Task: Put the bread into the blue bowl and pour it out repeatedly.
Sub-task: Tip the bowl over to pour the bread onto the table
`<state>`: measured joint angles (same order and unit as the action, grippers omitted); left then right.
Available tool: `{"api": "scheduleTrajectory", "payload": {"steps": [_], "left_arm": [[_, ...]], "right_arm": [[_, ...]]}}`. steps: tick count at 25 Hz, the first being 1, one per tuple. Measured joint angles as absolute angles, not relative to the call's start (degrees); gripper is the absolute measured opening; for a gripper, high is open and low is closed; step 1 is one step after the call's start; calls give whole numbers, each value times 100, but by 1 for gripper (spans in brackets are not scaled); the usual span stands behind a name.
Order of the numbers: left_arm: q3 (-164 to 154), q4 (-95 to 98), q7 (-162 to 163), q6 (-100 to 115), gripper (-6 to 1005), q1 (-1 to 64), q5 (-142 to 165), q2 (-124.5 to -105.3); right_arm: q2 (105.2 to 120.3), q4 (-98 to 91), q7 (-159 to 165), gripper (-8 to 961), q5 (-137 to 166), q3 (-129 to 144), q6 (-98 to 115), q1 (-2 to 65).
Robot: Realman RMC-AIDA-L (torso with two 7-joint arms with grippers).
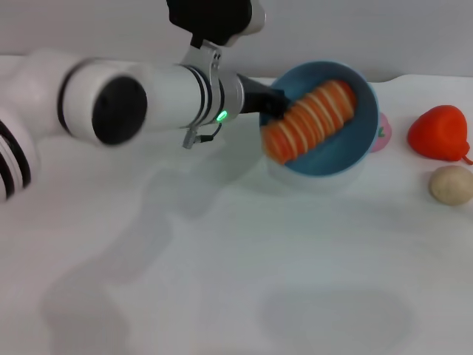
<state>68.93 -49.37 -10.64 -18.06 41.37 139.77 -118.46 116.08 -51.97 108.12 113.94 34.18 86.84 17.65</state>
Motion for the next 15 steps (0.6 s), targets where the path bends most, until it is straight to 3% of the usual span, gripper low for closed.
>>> {"api": "scheduleTrajectory", "payload": {"steps": [15], "left_arm": [[5180, -3022, -1029, 1848, 7, 4243, 13935, -11912]], "right_arm": [[11567, -5047, 10908, 439, 12063, 2861, 8851, 1696]]}}
